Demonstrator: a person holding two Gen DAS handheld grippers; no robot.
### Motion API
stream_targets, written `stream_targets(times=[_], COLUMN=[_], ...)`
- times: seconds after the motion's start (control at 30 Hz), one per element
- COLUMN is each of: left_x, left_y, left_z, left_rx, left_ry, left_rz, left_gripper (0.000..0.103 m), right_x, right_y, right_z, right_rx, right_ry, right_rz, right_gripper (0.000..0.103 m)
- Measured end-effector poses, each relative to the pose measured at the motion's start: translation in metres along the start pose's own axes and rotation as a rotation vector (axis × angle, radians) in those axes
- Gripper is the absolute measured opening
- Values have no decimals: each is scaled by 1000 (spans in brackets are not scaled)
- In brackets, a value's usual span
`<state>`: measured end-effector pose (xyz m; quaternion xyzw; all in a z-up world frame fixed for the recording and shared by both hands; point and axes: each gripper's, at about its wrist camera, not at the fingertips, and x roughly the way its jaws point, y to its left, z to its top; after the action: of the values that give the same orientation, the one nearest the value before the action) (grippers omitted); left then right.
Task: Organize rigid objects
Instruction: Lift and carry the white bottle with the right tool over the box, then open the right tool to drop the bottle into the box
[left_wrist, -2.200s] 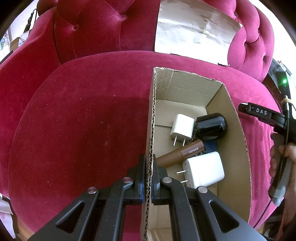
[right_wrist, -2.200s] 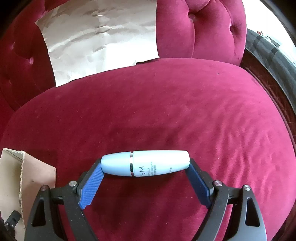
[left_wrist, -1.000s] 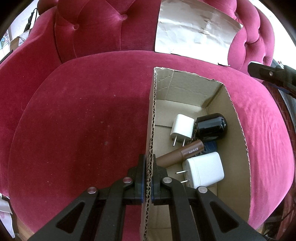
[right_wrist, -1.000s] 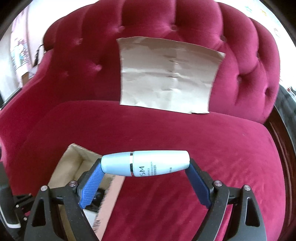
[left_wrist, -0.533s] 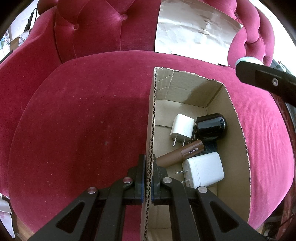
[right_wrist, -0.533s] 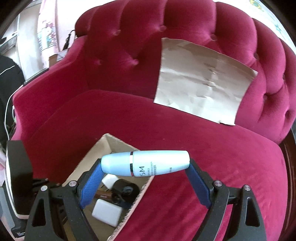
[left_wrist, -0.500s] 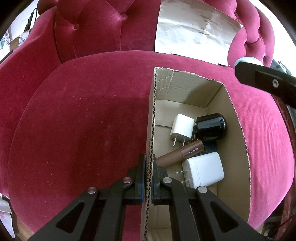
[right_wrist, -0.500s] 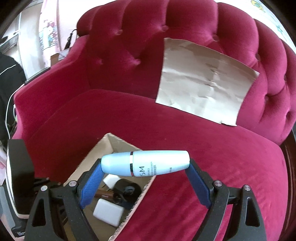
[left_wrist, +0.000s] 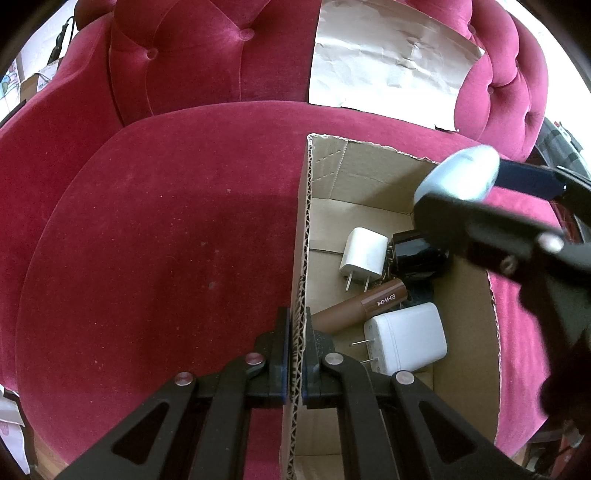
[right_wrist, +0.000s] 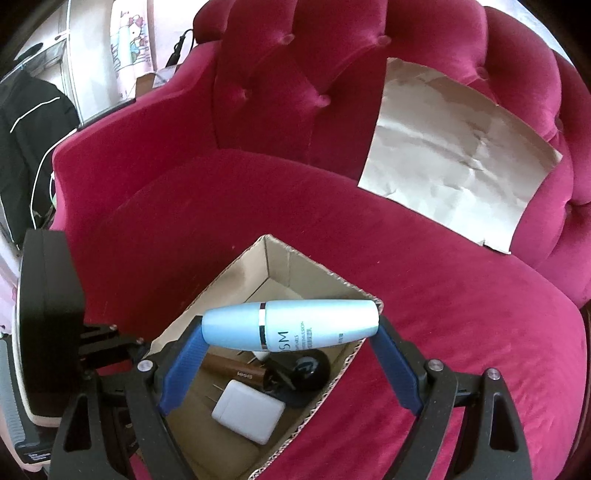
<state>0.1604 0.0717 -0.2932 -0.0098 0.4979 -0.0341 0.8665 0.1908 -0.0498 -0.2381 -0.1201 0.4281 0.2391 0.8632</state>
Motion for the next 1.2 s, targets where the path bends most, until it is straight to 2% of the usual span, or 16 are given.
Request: stream_targets(times=[0.27, 0.8, 0.83, 0.9, 1.2], left_x=[0, 0, 0, 0, 0], left_y=[0, 0, 0, 0, 1], left_z=[0, 0, 0, 0, 1], left_rx=[0, 0, 0, 2, 0], left_ry=[0, 0, 0, 0, 1], left_rz=[0, 0, 0, 1, -2], left_gripper=[4, 4, 4, 4, 4], right_x=[10, 10, 9, 10, 10], right_y=[5, 6, 6, 6, 1], right_z=[-5, -3, -3, -2, -2], right_rx=[-13, -13, -16, -14, 2], right_ry=[31, 21, 17, 18, 19], right_rz=[11, 3, -7, -19, -37], right_gripper=[90, 90, 92, 102, 103])
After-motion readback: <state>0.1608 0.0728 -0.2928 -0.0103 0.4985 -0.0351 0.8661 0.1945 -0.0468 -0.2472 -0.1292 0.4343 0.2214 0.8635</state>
